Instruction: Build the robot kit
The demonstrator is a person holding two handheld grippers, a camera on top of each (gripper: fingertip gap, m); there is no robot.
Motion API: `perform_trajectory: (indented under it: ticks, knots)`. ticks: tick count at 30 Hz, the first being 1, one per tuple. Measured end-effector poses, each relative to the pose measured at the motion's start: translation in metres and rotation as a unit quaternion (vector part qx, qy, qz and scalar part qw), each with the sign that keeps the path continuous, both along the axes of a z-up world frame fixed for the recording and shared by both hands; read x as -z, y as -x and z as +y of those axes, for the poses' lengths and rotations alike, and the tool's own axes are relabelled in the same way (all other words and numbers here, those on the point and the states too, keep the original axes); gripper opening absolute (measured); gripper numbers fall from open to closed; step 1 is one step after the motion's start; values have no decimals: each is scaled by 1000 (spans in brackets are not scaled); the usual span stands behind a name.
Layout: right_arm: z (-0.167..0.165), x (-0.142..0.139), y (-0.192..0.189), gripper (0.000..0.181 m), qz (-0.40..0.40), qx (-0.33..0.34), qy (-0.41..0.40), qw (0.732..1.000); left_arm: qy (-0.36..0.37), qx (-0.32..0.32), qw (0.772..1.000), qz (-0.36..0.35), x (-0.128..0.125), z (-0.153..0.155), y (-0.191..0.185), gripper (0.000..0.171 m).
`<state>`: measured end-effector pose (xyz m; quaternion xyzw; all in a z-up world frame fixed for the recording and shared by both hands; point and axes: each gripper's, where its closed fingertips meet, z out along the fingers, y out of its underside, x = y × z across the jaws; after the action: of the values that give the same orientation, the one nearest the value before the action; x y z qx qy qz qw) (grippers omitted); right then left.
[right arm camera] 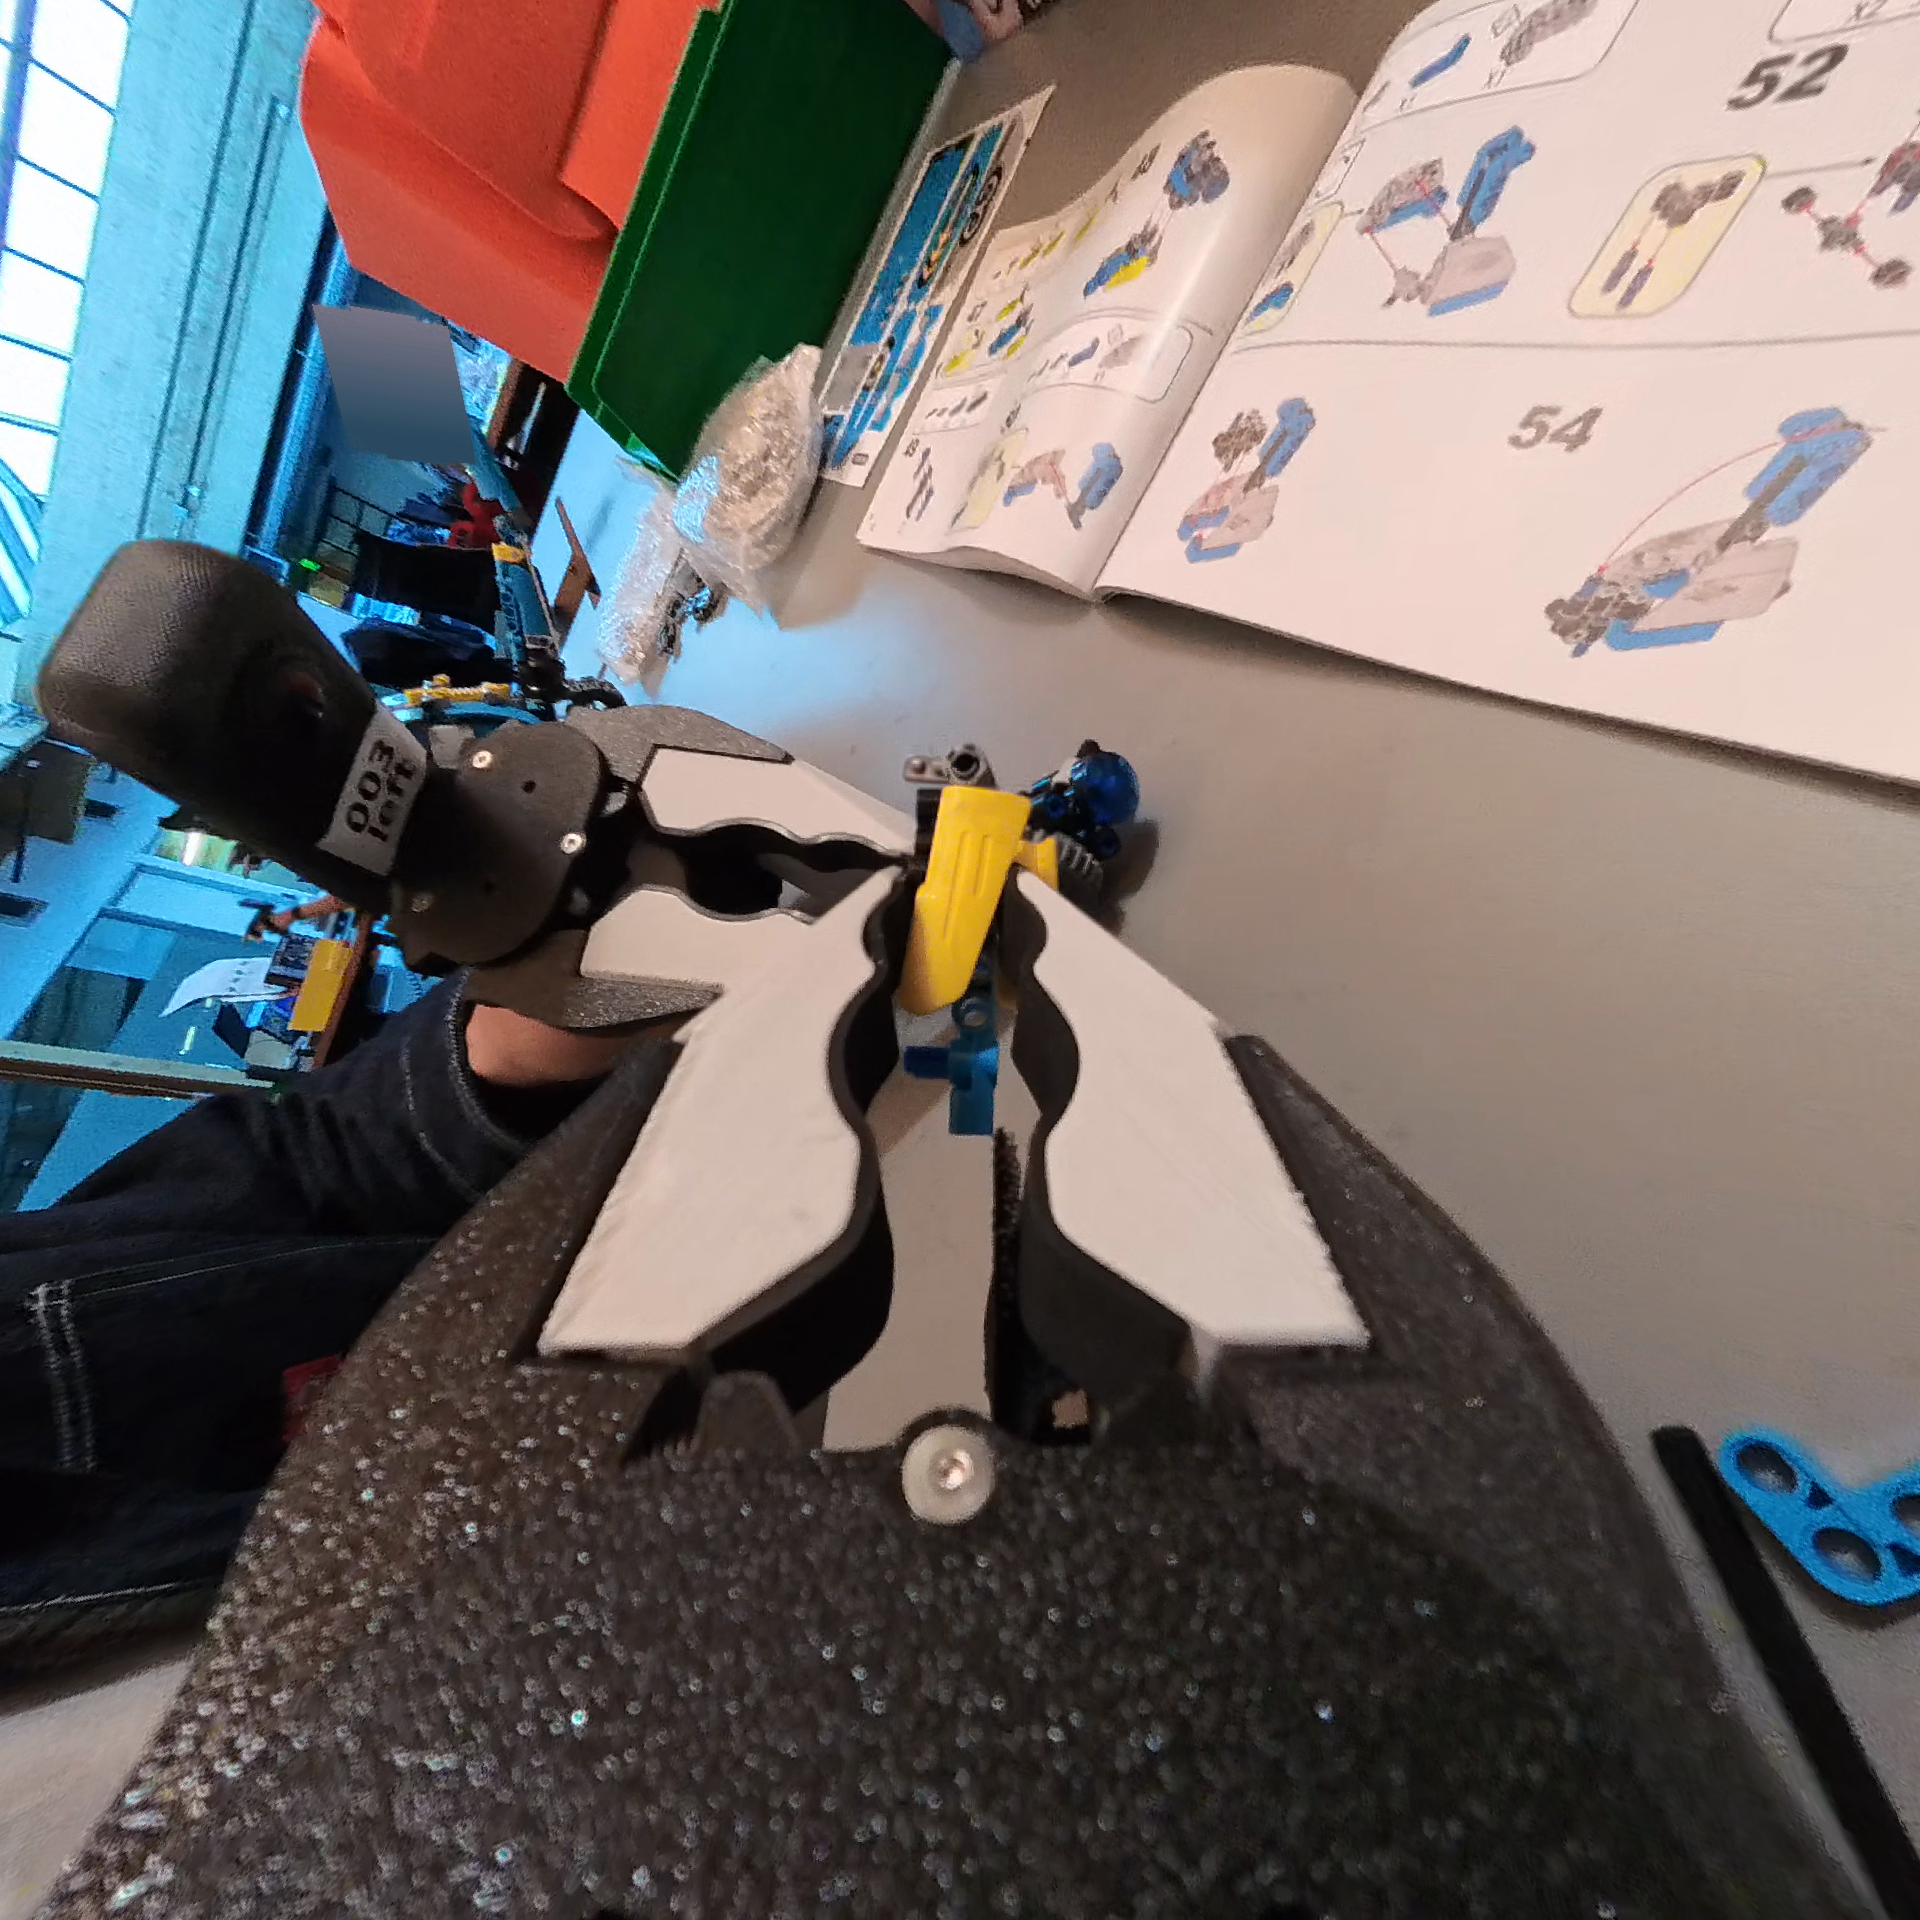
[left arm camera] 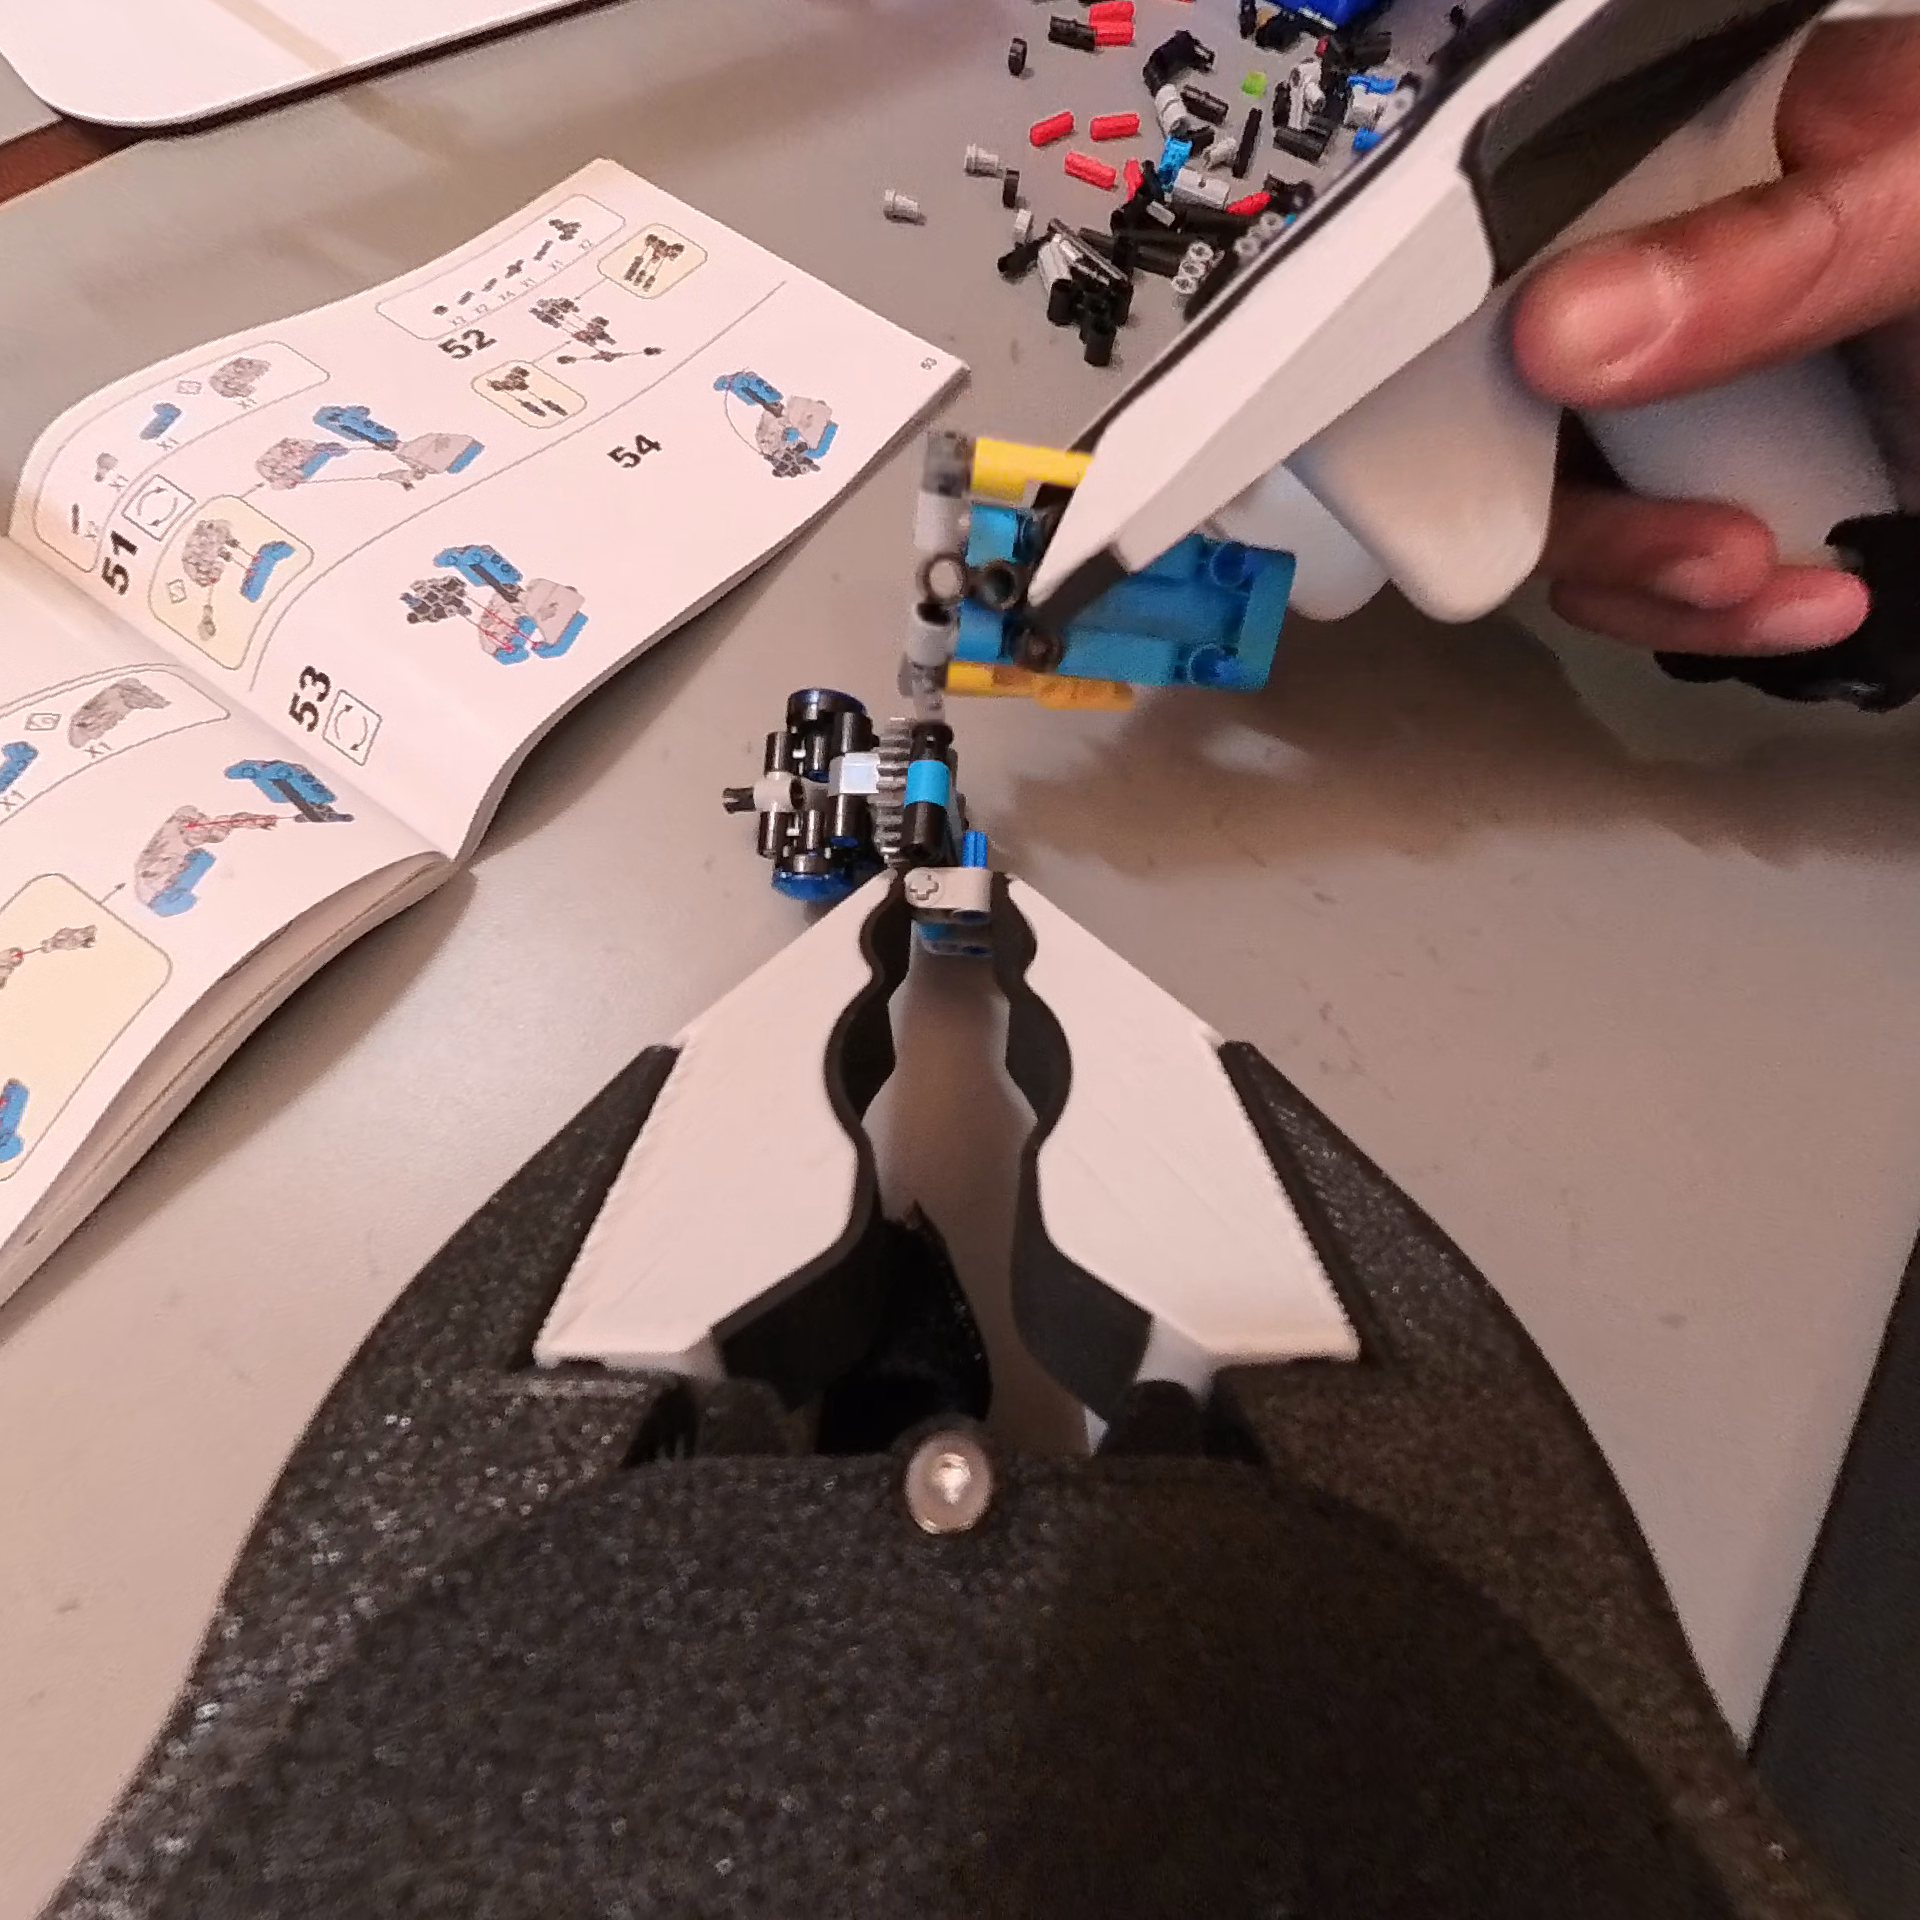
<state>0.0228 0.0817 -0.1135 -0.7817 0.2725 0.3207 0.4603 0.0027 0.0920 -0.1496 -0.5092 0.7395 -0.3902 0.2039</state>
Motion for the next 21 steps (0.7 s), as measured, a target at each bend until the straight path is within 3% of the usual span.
perform_trajectory:
  ticks: [21]
  knots:
    - [-1, 5, 1, 16, -57, -4, 28, 998, -5, -1, 1000, -3, 0, 0, 0, 15]
